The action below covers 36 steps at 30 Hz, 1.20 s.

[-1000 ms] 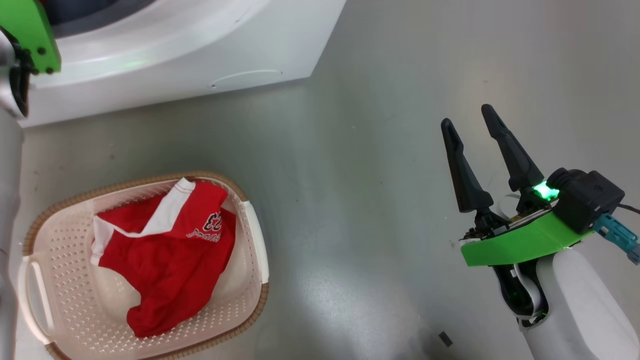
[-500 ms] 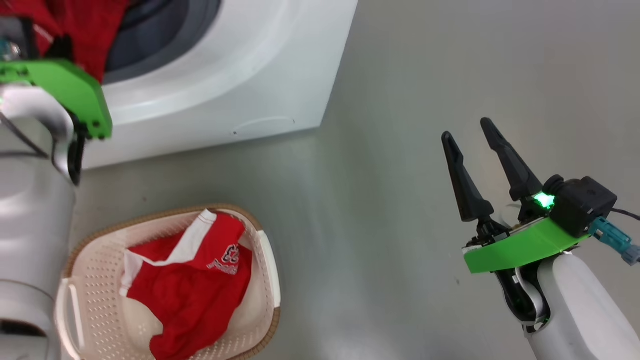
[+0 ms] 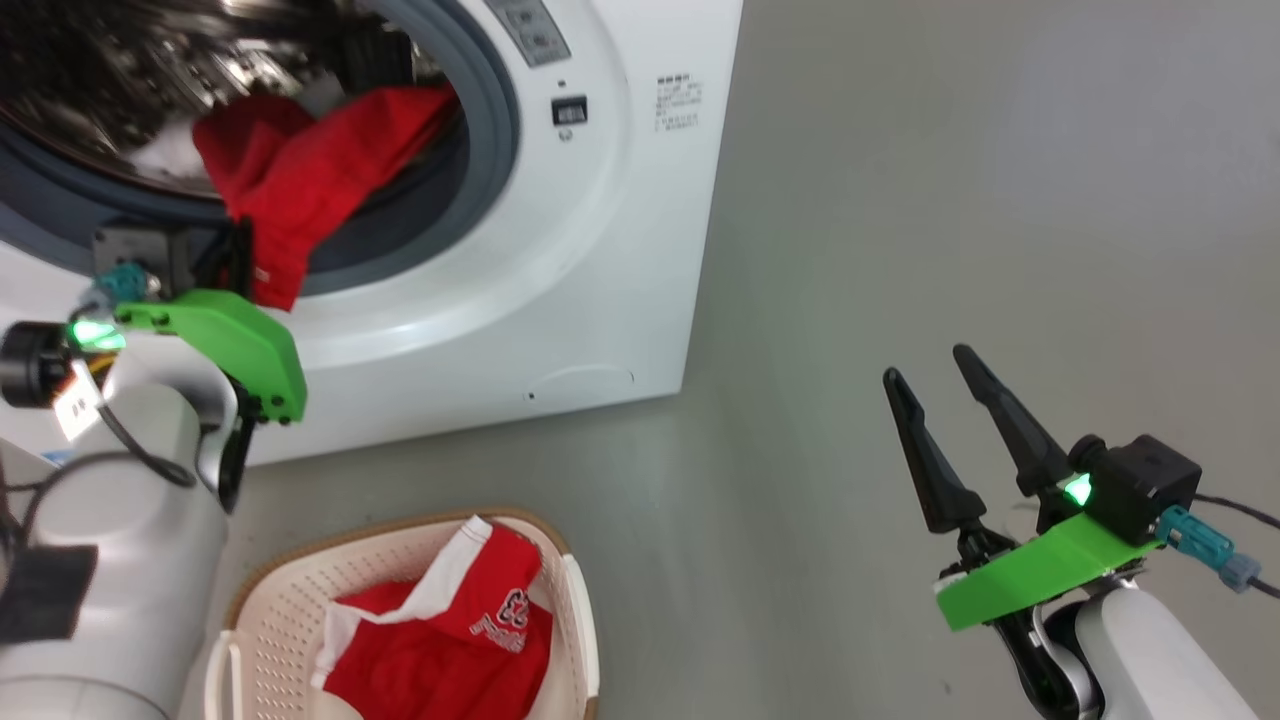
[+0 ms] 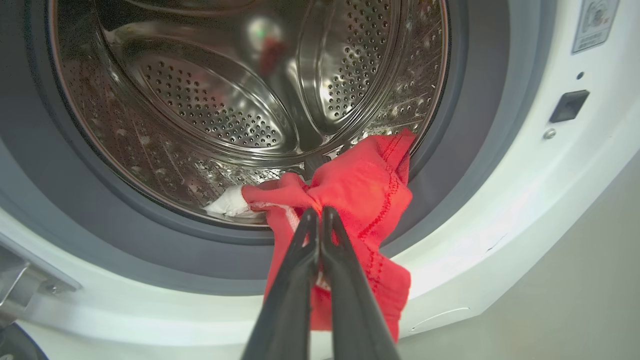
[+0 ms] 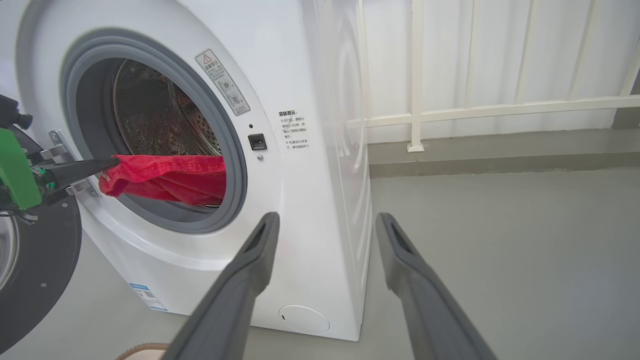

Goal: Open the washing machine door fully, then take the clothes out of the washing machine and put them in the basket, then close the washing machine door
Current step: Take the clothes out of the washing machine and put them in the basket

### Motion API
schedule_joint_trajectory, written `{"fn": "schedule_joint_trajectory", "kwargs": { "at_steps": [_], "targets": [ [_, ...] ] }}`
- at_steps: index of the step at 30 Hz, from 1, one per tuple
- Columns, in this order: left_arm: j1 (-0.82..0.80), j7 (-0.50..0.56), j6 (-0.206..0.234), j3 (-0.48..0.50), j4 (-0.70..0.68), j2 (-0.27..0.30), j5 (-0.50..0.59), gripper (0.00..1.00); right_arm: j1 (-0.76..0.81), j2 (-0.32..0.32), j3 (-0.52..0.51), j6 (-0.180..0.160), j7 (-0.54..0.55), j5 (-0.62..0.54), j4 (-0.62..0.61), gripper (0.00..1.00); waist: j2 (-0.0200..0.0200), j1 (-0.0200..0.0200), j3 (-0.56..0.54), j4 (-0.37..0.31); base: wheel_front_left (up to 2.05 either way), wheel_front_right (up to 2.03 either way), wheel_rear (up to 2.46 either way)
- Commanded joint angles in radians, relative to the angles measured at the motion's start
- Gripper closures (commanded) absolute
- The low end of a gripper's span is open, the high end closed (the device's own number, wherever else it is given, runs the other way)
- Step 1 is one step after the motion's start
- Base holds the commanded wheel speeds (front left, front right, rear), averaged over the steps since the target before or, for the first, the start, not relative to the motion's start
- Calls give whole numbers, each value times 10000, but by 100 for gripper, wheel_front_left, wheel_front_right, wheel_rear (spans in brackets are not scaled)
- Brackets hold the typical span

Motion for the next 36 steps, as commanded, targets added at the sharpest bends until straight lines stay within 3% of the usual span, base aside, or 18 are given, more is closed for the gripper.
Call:
{"fn": "schedule_joint_trajectory", "kwargs": {
  "at_steps": [1,11,16,27,36],
  "targets": [
    [254,-124,-89,189,-511,418,-51,100,167,-135,244,-7,-61,69,-164,0,0,0,-955,336,0,0,0],
    [2340,-131,207,291,-3153,484,-134,100,671,-268,241,-7,-61,273,-39,0,0,0,-1770,713,0,0,0],
    [3612,398,462,170,-4808,595,-216,100,825,-311,297,-7,-61,328,-17,0,0,0,-1991,861,0,0,0],
    [6629,1693,1755,495,-9629,1218,-523,100,939,-455,275,-7,-61,407,-102,0,0,0,-2027,816,0,0,0],
    [7531,2995,2540,819,-13367,2241,-182,100,1093,-358,196,-7,-61,351,-147,0,0,0,-2206,955,0,0,0]
  ]
}}
